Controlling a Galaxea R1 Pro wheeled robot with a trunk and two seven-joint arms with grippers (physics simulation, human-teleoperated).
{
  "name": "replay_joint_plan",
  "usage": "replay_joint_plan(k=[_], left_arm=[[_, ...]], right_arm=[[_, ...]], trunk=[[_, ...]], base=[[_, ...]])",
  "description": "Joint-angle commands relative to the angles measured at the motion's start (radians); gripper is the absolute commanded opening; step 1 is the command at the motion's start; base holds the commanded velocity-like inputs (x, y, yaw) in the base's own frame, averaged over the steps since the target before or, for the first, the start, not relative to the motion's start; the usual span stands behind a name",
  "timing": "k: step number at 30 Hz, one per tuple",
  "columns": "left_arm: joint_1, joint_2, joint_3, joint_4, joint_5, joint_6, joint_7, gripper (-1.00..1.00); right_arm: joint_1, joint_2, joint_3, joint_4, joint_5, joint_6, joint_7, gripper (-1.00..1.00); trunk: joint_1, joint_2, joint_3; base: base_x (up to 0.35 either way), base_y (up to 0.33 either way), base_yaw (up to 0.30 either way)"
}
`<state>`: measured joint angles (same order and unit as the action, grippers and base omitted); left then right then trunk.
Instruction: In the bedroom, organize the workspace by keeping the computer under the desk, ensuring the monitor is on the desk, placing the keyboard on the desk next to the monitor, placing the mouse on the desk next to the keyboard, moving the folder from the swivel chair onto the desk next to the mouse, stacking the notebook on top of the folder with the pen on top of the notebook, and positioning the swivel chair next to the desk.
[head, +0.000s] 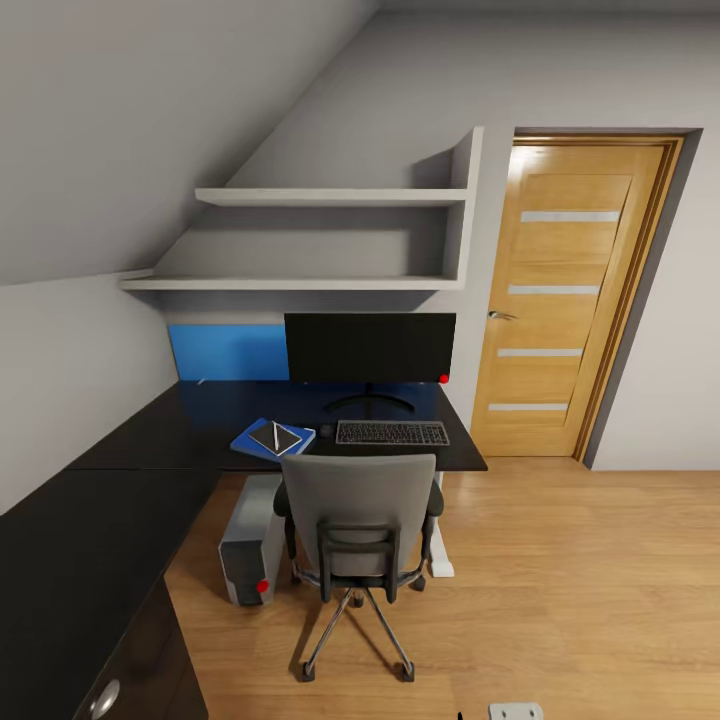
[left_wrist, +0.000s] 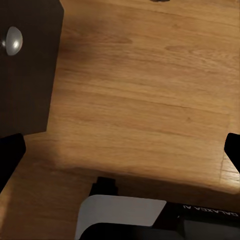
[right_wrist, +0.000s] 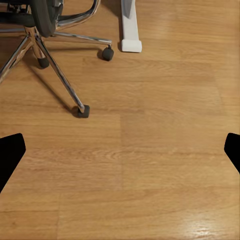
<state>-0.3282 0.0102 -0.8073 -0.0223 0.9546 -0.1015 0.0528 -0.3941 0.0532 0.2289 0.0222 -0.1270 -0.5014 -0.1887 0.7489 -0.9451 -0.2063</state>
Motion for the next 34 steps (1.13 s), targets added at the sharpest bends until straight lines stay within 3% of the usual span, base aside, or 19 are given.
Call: replay_joint_plan(k=[1, 34], left_arm=[[0.000, 0.001, -0.009, -0.002, 0.005, 0.000, 0.006, 1.00], [0.000, -0.004, -0.009, -0.002, 0.006, 0.000, 0.007, 1.00]], right_arm=[[-0.001, 0.001, 0.009, 0.002, -0.010, -0.005, -0.001, 1.00], [-0.001, 0.001, 0.009, 0.002, -0.010, -0.005, -0.001, 1.00]], trunk=[[0.000, -0.001, -0.001], [0.000, -0.001, -0.001]], base=[[0.000, 0.000, 0.000], [0.000, 0.000, 0.000]])
